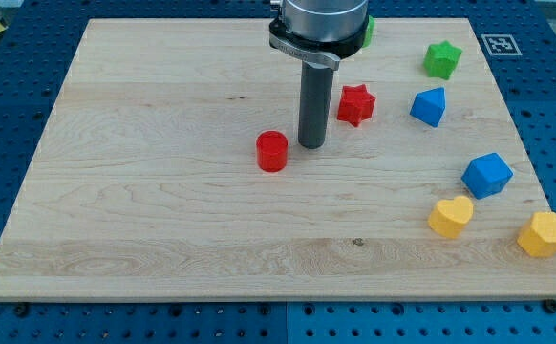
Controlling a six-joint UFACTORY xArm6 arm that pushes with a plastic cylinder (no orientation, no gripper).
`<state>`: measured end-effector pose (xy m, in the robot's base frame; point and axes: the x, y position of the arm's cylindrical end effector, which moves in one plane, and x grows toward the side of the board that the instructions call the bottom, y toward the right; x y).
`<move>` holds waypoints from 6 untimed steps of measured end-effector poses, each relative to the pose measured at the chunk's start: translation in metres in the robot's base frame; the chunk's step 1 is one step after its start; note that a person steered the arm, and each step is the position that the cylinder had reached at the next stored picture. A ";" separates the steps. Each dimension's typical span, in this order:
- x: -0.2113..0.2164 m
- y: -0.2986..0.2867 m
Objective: Move your arm slightly right
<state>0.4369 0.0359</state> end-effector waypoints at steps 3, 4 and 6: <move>0.003 0.000; 0.003 0.002; 0.003 0.044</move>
